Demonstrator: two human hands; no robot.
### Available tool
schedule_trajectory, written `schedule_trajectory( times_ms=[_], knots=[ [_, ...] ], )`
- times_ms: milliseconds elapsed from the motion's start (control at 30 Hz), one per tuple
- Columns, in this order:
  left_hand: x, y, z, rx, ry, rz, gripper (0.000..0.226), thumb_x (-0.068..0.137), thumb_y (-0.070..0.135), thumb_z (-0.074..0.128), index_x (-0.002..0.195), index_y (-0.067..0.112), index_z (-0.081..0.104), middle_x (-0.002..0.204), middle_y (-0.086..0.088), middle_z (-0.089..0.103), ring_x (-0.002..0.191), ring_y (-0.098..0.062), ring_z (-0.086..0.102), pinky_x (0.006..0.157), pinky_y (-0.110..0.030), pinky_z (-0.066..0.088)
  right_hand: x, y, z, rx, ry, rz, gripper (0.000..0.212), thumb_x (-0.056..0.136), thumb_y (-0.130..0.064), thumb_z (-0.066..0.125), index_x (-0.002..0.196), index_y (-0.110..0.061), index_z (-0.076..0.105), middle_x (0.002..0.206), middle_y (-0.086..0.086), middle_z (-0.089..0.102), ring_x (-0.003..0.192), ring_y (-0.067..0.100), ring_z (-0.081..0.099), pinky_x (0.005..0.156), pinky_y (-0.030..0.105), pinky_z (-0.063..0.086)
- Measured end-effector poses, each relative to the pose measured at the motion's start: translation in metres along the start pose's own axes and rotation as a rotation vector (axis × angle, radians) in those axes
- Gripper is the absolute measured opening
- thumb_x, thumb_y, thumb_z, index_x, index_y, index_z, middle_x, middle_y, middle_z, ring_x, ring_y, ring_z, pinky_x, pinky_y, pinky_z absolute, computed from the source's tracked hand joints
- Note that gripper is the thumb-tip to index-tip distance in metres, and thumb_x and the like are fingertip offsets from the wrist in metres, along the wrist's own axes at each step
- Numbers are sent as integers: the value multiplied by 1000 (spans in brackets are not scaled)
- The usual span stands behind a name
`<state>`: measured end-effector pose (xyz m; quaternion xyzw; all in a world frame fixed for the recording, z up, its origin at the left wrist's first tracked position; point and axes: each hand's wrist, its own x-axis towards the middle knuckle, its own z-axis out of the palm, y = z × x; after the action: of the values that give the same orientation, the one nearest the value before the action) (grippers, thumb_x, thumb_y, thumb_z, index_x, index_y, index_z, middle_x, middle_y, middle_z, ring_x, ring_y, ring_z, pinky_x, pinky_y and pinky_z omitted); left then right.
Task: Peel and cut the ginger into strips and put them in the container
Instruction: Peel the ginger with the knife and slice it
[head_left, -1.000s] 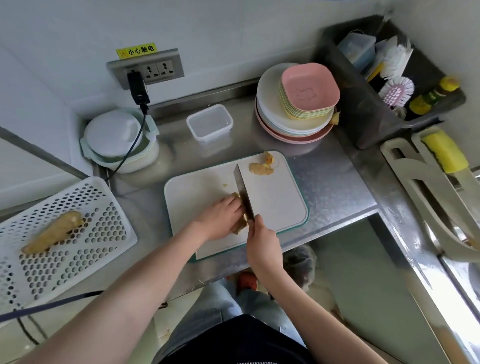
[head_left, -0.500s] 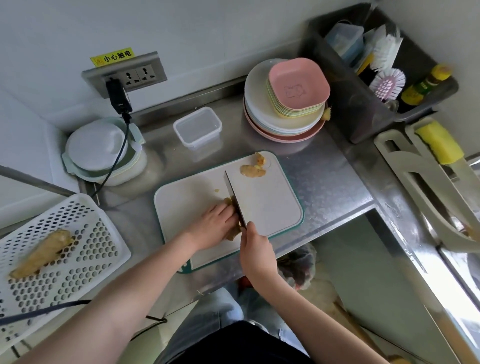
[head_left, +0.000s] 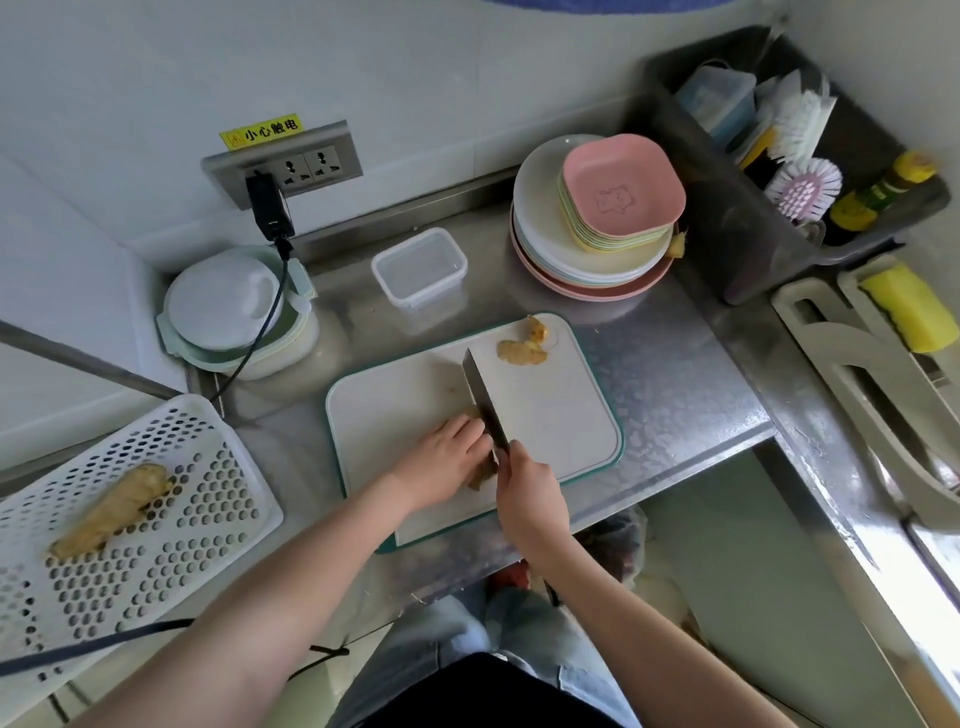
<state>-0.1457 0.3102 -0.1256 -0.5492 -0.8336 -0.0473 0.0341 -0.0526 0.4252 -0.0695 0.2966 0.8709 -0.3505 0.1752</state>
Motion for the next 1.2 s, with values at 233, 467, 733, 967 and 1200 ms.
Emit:
schedule_trajectory(
  times_ms=[233,467,733,967,1200],
  knots=[
    [-8,0,5,27,43,-7,14,83,19,35,93,13,44,83,-5,56,82,-23,42,63,-30,53,-11,5,-19,87,70,-25,27,103,-31,31,84,-13,40,70,6,54,63,26,50,55,33,38],
    [-12,3,-2,0,31,-19,20,79,23,42,97,15,46,89,-2,61,89,-19,45,72,-29,53,-23,1,0,57,65,-10,27,102,-40,29,93,-18,43,79,10,60,70,31,59,61,43,51],
    [-11,4,-9,-69,-16,-11,67,54,26,85,106,15,45,93,-5,64,93,-23,58,70,-31,55,-26,-2,2,7,61,-23,27,103,-39,27,95,-18,41,78,11,60,68,31,60,61,45,54],
    [-10,2,-9,-70,6,-2,66,55,25,84,107,14,44,95,-6,66,94,-23,43,71,-30,54,-29,-3,7,-102,59,-37,17,104,-30,28,99,-18,38,75,11,59,66,33,60,60,45,55],
    [-12,2,-8,-40,51,7,64,57,27,81,109,15,46,97,-6,66,93,-24,43,70,-28,52,-27,-4,12,-148,25,-29,8,102,-20,31,100,-17,38,75,10,58,67,33,60,60,44,55]
  ],
)
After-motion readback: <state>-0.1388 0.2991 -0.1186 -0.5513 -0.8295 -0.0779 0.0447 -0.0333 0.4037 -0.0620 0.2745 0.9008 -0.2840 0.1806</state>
